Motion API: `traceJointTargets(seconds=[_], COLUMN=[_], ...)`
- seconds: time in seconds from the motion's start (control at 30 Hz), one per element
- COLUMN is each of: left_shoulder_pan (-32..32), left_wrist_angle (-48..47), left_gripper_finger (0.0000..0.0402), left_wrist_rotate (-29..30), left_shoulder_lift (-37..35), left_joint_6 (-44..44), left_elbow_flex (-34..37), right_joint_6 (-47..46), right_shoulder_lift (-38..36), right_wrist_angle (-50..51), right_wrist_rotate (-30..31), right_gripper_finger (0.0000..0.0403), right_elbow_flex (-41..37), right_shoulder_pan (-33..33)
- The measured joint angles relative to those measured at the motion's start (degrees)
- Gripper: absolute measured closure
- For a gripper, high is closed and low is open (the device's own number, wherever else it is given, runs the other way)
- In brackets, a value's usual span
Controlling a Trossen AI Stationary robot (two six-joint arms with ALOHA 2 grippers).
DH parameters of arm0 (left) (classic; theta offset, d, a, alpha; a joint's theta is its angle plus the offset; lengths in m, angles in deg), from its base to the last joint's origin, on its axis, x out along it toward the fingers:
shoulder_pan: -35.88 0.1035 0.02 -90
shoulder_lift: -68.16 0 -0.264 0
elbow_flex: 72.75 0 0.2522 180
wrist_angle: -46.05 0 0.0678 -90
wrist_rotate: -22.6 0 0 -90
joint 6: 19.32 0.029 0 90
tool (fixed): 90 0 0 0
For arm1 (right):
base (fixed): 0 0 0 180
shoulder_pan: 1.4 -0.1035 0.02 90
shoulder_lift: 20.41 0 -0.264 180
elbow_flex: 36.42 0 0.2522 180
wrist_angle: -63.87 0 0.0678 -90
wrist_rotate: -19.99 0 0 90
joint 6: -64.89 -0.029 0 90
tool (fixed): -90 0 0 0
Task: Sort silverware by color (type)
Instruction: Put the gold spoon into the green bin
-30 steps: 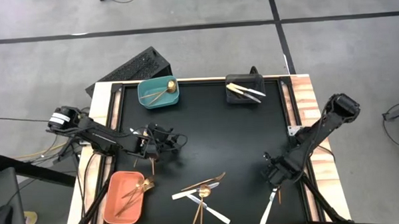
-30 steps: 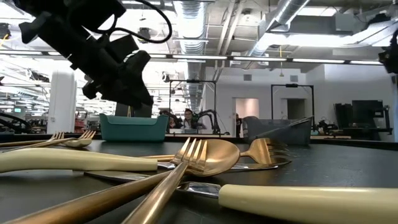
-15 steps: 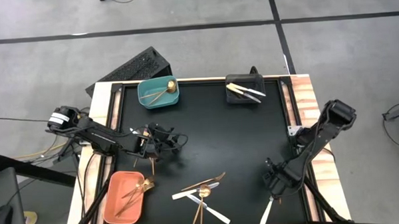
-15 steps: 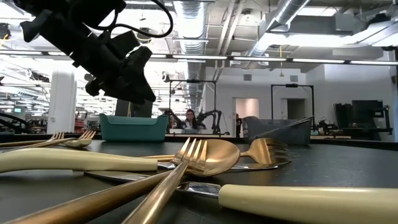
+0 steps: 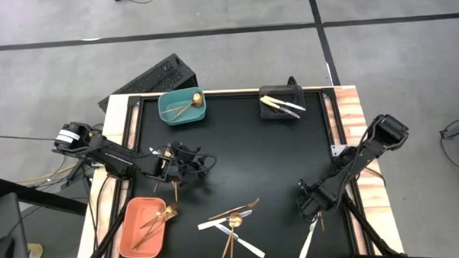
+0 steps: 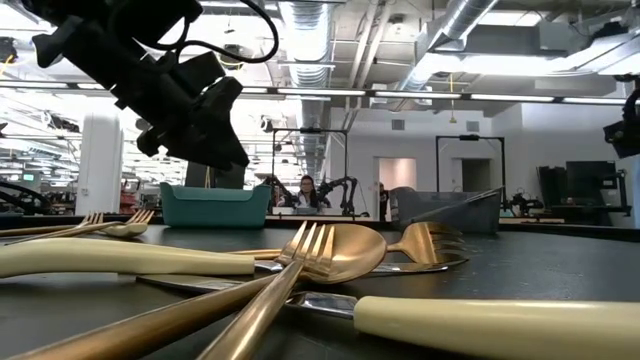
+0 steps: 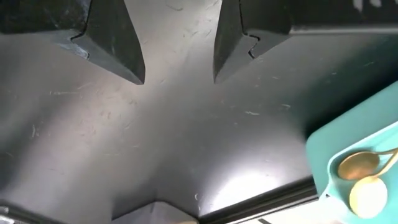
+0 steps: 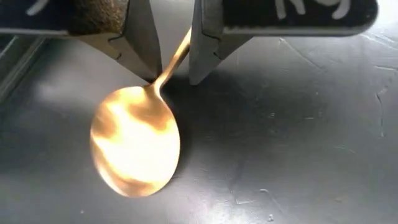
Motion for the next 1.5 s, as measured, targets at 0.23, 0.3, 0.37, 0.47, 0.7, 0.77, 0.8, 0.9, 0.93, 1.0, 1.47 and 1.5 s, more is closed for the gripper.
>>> traceJointTargets(seconds=[0.23, 0.3, 0.37, 0.47, 0.7, 0.77, 0.8, 0.9, 0.93, 1.0, 1.47, 1.5], left_shoulder_pan=[-0.1, -0.1, -0.1, -0.1, -0.1, -0.1, -0.1, -0.1, -0.1, 0.0, 0.2, 0.2], left_wrist_angle=[-0.1, 0.1, 0.6, 1.5, 3.9, 5.2, 6.7, 13.3, 16.4, 24.6, 56.3, 56.2], left_gripper_finger=[0.0223, 0.0223, 0.0223, 0.0223, 0.0223, 0.0223, 0.0223, 0.0223, 0.0223, 0.0223, 0.0223, 0.0223], left_wrist_rotate=[-0.7, -0.7, -0.7, -0.8, -2.1, -2.2, -2.3, -5.6, -7.4, -11.8, -26.3, -26.3], left_shoulder_lift=[0.0, 0.0, 0.0, 0.0, 0.0, 0.1, 0.4, 2.0, 2.8, 4.9, 14.7, 14.7], left_joint_6=[1.4, 1.3, 1.0, 1.3, 2.5, 4.3, 6.5, 15.9, 18.9, 24.3, 40.0, 40.0], left_elbow_flex=[0.0, 0.0, 0.0, 0.0, 0.0, 0.0, 0.0, 0.0, 0.0, 0.0, -0.1, -0.2], right_joint_6=[6.6, 8.4, 10.1, 12.4, 23.6, 28.4, 30.9, 39.6, 42.9, 50.2, 88.9, 90.6], right_shoulder_lift=[-0.8, -1.6, -2.9, -5.4, -9.8, -10.9, -11.2, -11.7, -11.7, -11.7, -10.9, -10.9], right_wrist_angle=[-0.7, -0.7, -2.1, -3.0, -9.8, -13.5, -15.4, -22.2, -25.4, -31.8, -69.1, -71.1], right_wrist_rotate=[2.5, 7.0, 14.9, 23.5, 38.8, 43.5, 45.8, 52.4, 53.5, 54.0, 28.4, 25.5], right_gripper_finger=[0.0336, 0.0352, 0.0369, 0.0391, 0.0386, 0.0387, 0.0387, 0.0388, 0.0388, 0.0388, 0.0388, 0.0389], right_elbow_flex=[0.3, 0.9, 1.4, 1.7, 1.7, 1.7, 1.8, 1.8, 1.8, 1.8, 1.6, 1.6], right_shoulder_pan=[2.0, 2.4, 3.0, 3.9, 6.7, 7.7, 8.2, 10.7, 11.7, 13.8, 25.1, 26.0])
